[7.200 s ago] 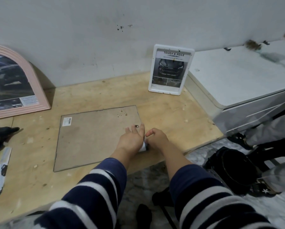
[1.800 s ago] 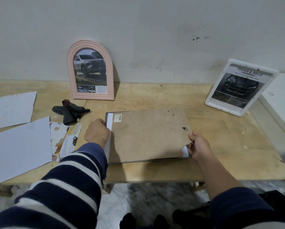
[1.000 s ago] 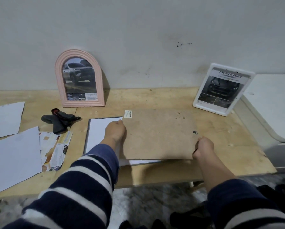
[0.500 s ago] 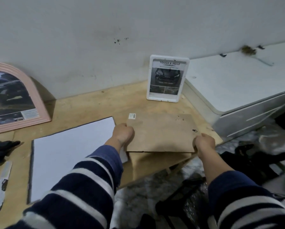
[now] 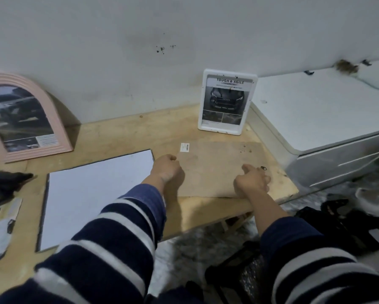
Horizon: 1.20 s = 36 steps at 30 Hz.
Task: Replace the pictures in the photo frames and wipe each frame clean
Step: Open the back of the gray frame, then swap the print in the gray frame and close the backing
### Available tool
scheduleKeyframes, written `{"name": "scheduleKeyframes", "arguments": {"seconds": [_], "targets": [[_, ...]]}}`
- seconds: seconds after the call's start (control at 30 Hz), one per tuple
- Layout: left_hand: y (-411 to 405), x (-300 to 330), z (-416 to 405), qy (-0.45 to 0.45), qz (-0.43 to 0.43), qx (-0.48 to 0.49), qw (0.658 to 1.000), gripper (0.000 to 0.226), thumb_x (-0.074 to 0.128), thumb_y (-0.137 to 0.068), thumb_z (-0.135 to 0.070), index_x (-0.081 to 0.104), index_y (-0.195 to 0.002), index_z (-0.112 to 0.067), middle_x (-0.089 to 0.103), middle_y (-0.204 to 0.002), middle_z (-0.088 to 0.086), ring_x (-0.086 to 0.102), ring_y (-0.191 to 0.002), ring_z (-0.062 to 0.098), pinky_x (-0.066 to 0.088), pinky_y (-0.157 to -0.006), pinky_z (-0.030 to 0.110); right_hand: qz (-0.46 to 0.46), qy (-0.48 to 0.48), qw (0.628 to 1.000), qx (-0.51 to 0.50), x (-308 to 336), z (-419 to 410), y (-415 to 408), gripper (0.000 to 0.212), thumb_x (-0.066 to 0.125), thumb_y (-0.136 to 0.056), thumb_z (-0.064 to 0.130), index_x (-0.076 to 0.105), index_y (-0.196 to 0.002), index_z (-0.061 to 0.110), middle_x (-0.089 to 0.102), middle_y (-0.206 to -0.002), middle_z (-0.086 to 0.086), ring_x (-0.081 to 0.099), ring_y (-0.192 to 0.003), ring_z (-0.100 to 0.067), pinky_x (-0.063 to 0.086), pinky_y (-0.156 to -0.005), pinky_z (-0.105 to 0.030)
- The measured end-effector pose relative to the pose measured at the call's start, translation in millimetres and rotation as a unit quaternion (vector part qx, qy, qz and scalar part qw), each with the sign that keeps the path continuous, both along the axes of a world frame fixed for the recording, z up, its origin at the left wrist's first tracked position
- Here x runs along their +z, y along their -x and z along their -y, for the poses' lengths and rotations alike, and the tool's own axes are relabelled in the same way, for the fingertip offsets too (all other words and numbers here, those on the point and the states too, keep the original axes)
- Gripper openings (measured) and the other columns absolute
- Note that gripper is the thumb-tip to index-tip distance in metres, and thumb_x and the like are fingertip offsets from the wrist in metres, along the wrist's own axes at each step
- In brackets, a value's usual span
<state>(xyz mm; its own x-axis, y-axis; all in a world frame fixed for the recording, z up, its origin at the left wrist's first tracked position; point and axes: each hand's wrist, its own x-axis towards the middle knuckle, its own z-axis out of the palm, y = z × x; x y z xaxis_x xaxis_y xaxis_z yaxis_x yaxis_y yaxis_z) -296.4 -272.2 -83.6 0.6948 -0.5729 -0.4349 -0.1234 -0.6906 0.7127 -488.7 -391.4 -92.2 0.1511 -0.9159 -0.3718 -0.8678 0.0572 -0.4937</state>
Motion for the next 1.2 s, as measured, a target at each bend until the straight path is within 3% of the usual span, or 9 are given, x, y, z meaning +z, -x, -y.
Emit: {"name": "scheduleKeyframes", "arguments": {"seconds": [0.13,0.27,0.47,0.6,0.73,0.93,1.2], "targets": [[-18.2,8.1,-31.7,-0.002,0.043,0.031,0.999,0.036,0.053,-0.095,-0.020,0.056,-0.130,-0.011,0.055,-0.135,0.009,0.050,-0.124,0.027,0.039,-0.103,0.031,0.059,0.018,0.993,0.096,8.7,-24.6,-43.7,0.052,0.051,-0.087,0.008,0.050,-0.135,0.029,0.036,-0.141,-0.005,0.034,-0.128,-0.030,0.029,-0.111,-0.043],[-33.9,8.0,-74.5,-0.023,0.072,0.070,0.995,0.039,0.044,-0.095,-0.016,0.054,-0.133,-0.012,0.051,-0.139,0.011,0.048,-0.126,0.030,0.039,-0.107,0.037,0.062,0.013,0.977,0.202,4.6,-55.1,-87.4,0.051,0.049,-0.088,0.011,0.051,-0.134,0.032,0.041,-0.139,0.000,0.032,-0.130,-0.024,0.029,-0.108,-0.039],[-52.6,1.9,-151.4,-0.146,0.122,0.137,0.972,0.045,0.041,-0.096,-0.020,0.044,-0.141,-0.017,0.039,-0.144,0.013,0.035,-0.132,0.035,0.034,-0.108,0.046,0.000,0.060,0.927,0.370,-13.0,-105.1,-126.2,0.045,0.045,-0.094,0.026,0.046,-0.139,0.032,0.042,-0.142,0.003,0.031,-0.131,-0.023,0.031,-0.105,-0.039],[-52.5,-4.5,-194.6,-0.212,0.122,0.171,0.954,0.045,0.037,-0.097,-0.024,0.040,-0.141,-0.013,0.035,-0.145,0.012,0.032,-0.133,0.033,0.029,-0.108,0.047,-0.068,0.106,0.881,0.457,-20.0,-126.4,-125.4,0.053,0.037,-0.098,0.037,0.030,-0.149,0.024,0.034,-0.147,-0.001,0.027,-0.133,-0.025,0.030,-0.106,-0.041],[-59.8,-16.8,-219.9,-0.266,0.116,0.183,0.939,0.042,0.039,-0.088,-0.026,0.049,-0.125,-0.009,0.038,-0.143,0.017,0.035,-0.131,0.036,0.032,-0.109,0.051,-0.116,0.144,0.862,0.473,-24.6,-138.2,-127.7,0.053,0.029,-0.099,0.043,0.032,-0.144,0.017,0.030,-0.148,-0.004,0.028,-0.130,-0.027,0.031,-0.102,-0.041],[-57.5,-13.6,-231.6,-0.277,0.094,0.178,0.940,0.041,0.045,-0.091,-0.027,0.043,-0.131,-0.016,0.033,-0.143,0.006,0.032,-0.132,0.030,0.030,-0.104,0.051,-0.113,0.130,0.884,0.434,-31.6,-160.0,-137.7,0.060,0.023,-0.099,0.049,0.024,-0.150,0.018,0.009,-0.159,-0.003,0.017,-0.136,-0.029,0.023,-0.112,-0.044],[-61.8,-17.8,-233.0,-0.286,0.117,0.165,0.937,0.057,0.057,-0.088,-0.045,0.040,-0.133,-0.015,0.037,-0.141,0.007,0.032,-0.132,0.029,0.033,-0.101,0.050,-0.113,0.154,0.894,0.404,-26.9,-170.6,-146.7,0.064,0.037,-0.093,0.056,0.038,-0.142,0.015,0.032,-0.150,0.002,0.028,-0.129,-0.024,0.023,-0.105,-0.042]]}}
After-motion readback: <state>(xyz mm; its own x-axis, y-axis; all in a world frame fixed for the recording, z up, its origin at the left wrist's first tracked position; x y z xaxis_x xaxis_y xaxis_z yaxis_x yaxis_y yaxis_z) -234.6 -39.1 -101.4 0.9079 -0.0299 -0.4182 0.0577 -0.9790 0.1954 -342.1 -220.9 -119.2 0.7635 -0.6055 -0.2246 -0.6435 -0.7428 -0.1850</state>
